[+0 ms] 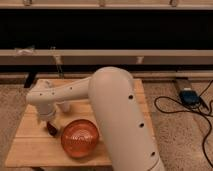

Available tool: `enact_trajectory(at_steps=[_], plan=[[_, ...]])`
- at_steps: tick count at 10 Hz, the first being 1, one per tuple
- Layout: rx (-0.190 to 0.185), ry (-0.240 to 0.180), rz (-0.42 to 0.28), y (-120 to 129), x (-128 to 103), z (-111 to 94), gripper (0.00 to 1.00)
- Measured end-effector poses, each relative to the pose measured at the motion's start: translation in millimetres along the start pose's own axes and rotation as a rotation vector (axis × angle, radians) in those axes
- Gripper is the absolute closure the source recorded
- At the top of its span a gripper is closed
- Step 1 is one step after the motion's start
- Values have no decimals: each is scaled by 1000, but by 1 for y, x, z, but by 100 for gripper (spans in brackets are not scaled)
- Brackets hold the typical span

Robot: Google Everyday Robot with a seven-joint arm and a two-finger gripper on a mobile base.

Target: Place the pepper on the white sponge

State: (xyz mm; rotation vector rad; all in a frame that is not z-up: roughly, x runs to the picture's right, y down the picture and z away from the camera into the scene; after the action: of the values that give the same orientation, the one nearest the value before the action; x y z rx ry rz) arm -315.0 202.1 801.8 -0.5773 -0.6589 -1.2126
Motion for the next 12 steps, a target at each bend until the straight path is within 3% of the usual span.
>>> enact_trajectory(at_steps=[9,12], plan=[[-2,-2,6,3,1,0,26],[4,32,75,33,-3,3,26]])
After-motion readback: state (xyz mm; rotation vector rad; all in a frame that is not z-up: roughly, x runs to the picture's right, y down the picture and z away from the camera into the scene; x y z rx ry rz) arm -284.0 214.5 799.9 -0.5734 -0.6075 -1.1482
